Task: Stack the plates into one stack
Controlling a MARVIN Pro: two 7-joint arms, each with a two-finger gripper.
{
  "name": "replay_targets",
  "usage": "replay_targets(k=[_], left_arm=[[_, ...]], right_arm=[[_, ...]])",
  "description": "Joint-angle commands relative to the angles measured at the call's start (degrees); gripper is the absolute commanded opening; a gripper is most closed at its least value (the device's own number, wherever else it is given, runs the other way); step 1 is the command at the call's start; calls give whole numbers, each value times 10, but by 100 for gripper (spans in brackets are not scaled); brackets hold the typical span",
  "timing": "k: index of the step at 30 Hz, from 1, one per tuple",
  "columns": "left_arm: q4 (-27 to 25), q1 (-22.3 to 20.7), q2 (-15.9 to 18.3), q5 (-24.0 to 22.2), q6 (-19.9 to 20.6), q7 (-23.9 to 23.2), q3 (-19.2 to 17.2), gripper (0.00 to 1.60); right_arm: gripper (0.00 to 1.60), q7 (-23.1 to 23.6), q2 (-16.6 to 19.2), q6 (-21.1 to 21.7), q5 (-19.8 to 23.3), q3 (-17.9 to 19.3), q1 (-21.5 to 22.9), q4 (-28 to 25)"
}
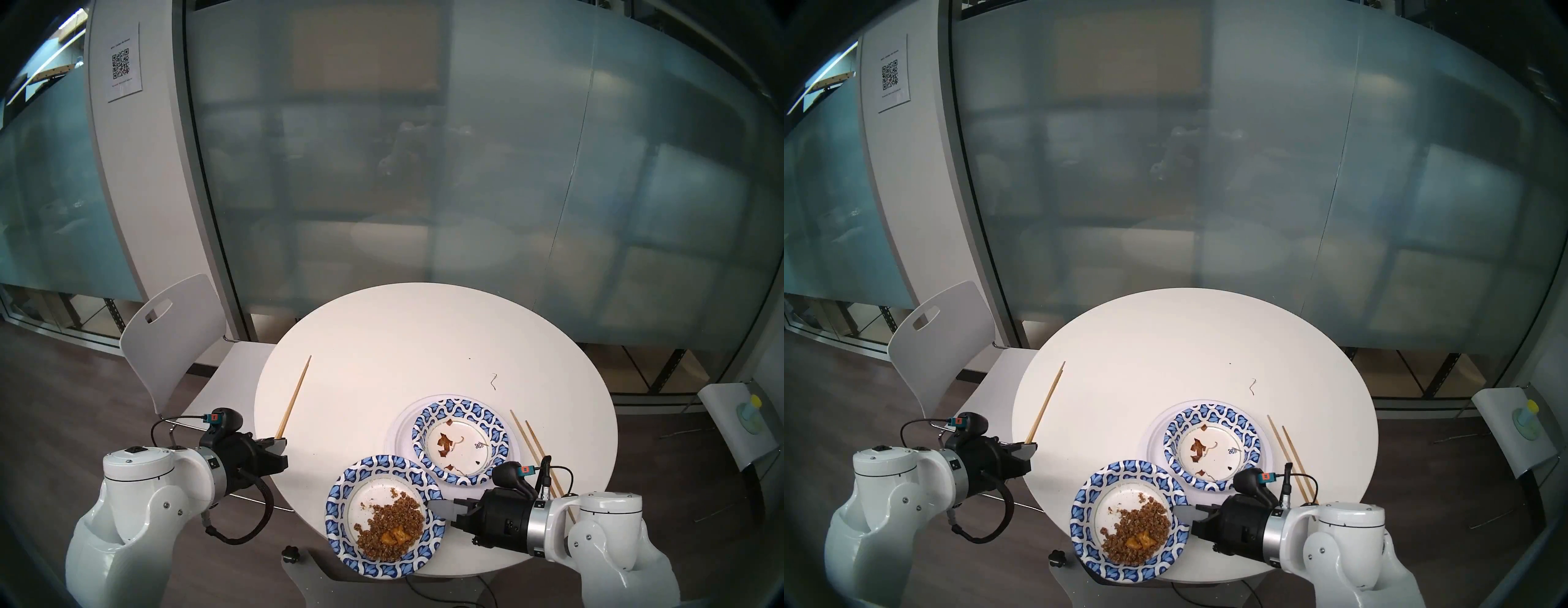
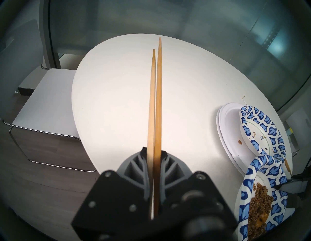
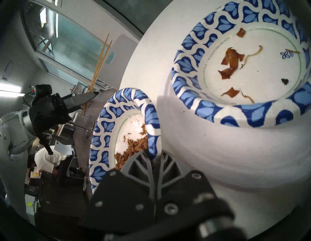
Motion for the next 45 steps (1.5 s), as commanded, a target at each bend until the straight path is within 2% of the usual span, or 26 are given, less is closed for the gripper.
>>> replay_targets(k=[1,8,17,22,29,39,45], left_arm=[[-10,2,1,0,-3,-3,-2,0],[-10,3,0,1,-4,-5,-1,0],[-14,6,-1,6,-5,-6,7,0],[-18,7,-2,9,-6,-6,11,0],[-22,8,-3,13,-6,-5,13,0],[-25,8,-7,17,-4,0,13,0],[-23,4,-10,18,-3,4,14,0]], right_arm=[[0,-2,8,-1,54,11,20,-17],[0,-17,36,-1,92,43,12,-47],[0,-51,60,-1,153,92,-23,-73],[0,-66,71,-1,191,127,-30,-66],[0,-86,99,-1,238,150,-6,-32],[0,-110,145,-1,280,139,52,38],[0,-116,163,-1,300,138,72,56]])
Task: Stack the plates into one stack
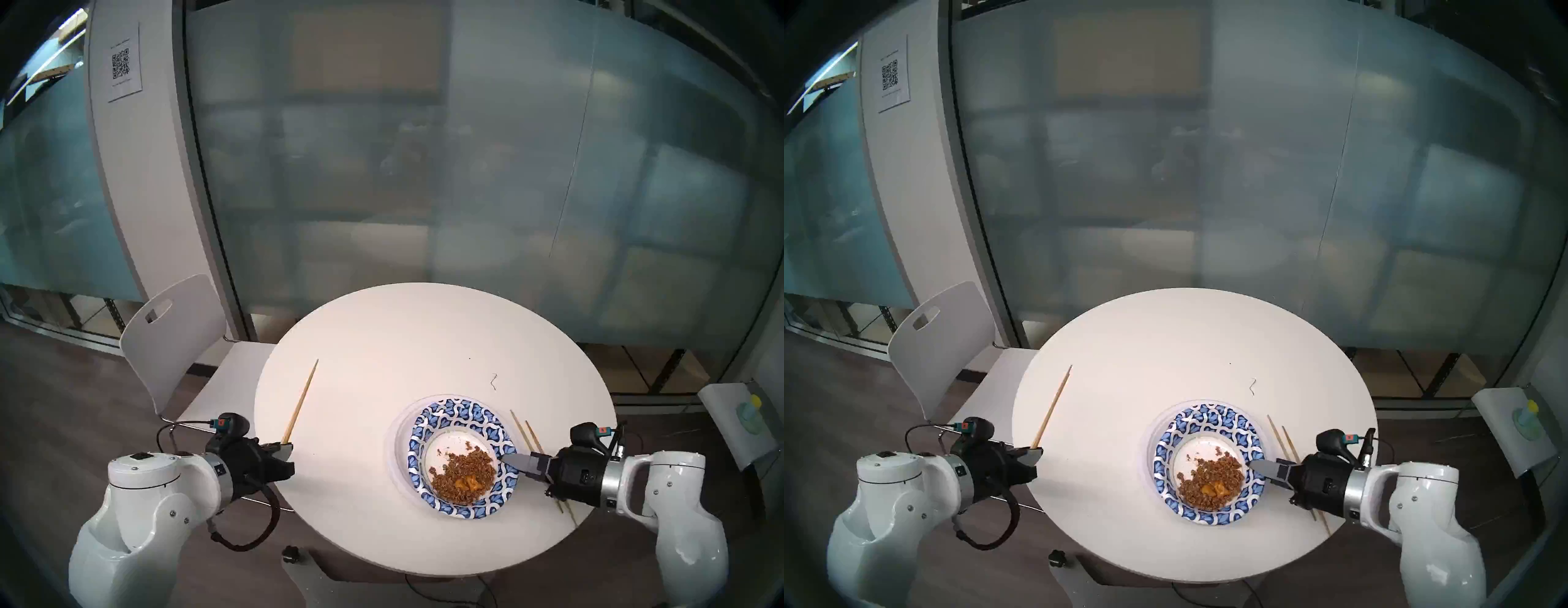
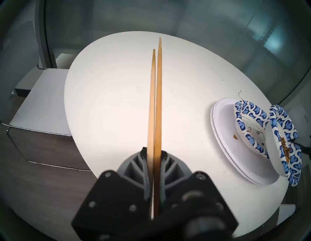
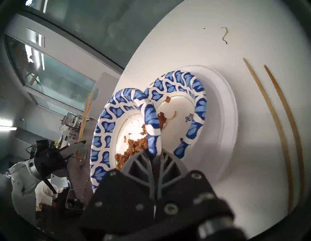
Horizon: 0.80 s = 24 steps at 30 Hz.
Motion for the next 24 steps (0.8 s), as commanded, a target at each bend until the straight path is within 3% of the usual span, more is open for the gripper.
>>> replay_targets(k=[1,12,24], left_arm=[[-11,-7,-3,0,-1,3,-1,0],[-10,-14,-6,2,3,11,10,0],[-4,-25,-8,3,6,19,15,0]], right_arm=[[0,0,34,-1,36,-2,45,8],[0,-14,65,-1,70,-18,88,57],[0,-12,63,-1,103,-32,134,81]])
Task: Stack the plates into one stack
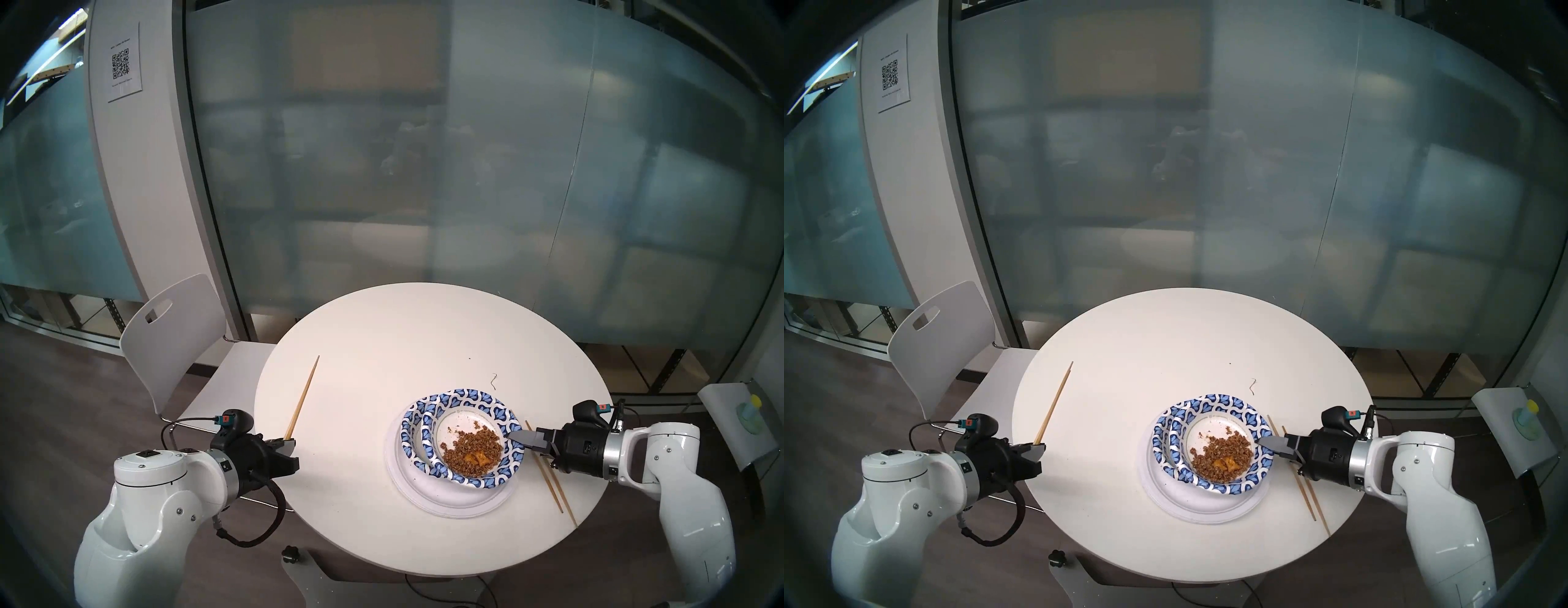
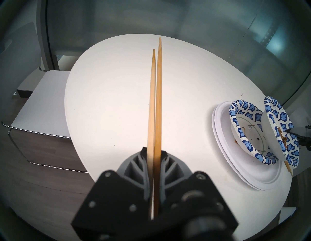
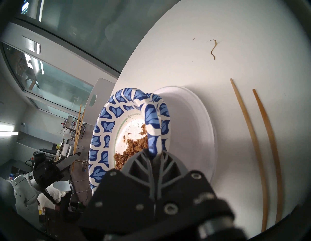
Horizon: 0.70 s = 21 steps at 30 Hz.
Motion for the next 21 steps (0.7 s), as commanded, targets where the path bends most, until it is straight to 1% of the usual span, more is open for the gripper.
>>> replay_targets(k=[1,6,10,15,21], left_arm=[[-6,-8,0,-2,4,1,-1,0],[-4,-11,-2,-3,6,4,0,0],[-3,-13,-3,-3,6,6,1,0],[-3,-17,-5,-4,8,8,0,0],[1,-20,-5,-4,9,10,-2,0]], right_arm=[[0,2,9,-1,30,0,45,-8],[0,-7,24,-1,45,-4,53,-3],[0,-14,36,-1,53,-24,71,15],[0,-19,40,-1,56,-46,94,35],[0,-20,48,-1,61,-65,110,44]])
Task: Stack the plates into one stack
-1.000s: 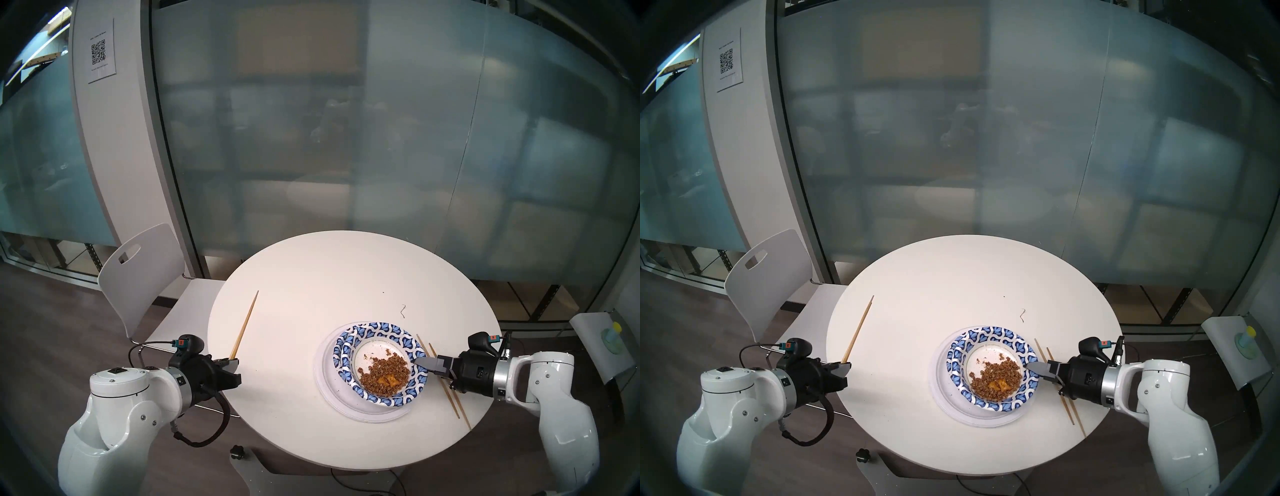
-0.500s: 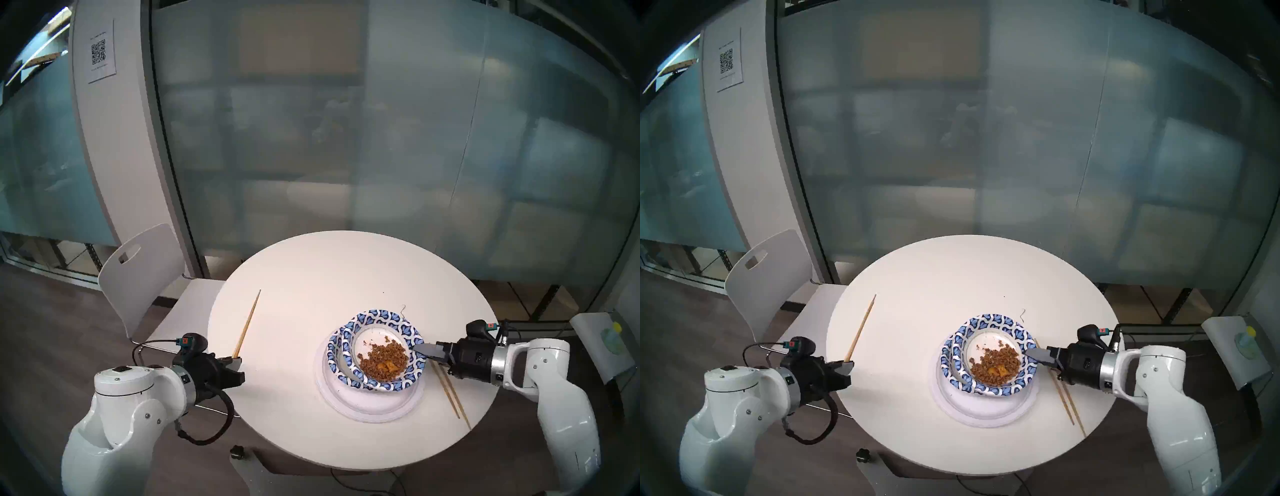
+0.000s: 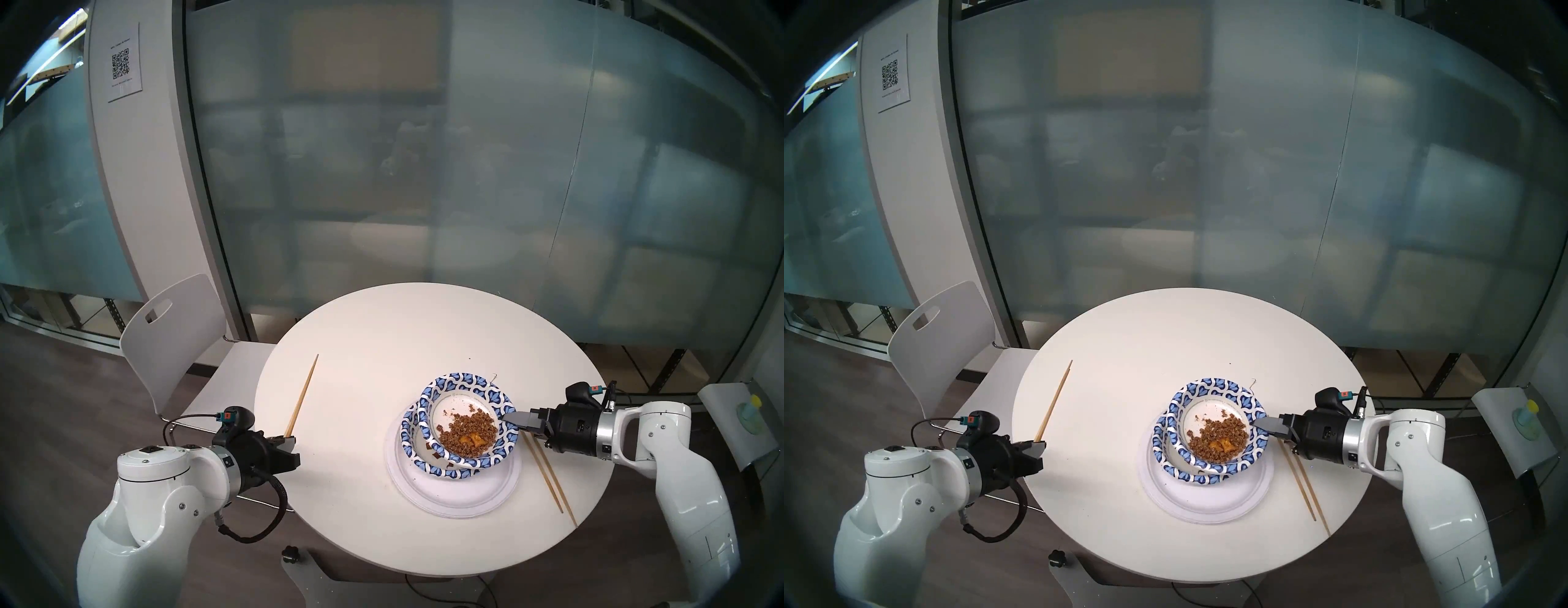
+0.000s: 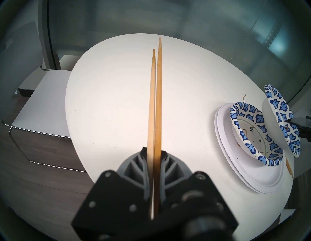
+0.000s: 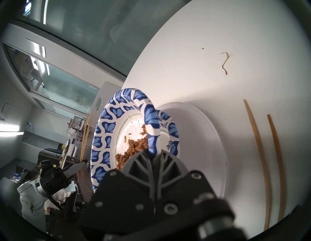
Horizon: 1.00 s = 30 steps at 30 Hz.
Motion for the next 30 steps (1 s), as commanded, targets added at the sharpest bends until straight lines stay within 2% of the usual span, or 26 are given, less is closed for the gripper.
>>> replay_targets(k=[1,13,30], left_arm=[[-6,-5,1,-1,-1,-1,-4,0],[-8,-5,2,-1,0,-2,-2,0],[-10,-2,2,-1,0,-4,-7,0]], right_arm=[[0,7,14,-1,14,-15,39,-3],[0,2,44,-1,29,-34,33,-10],[0,-5,51,-1,22,-69,46,-1]])
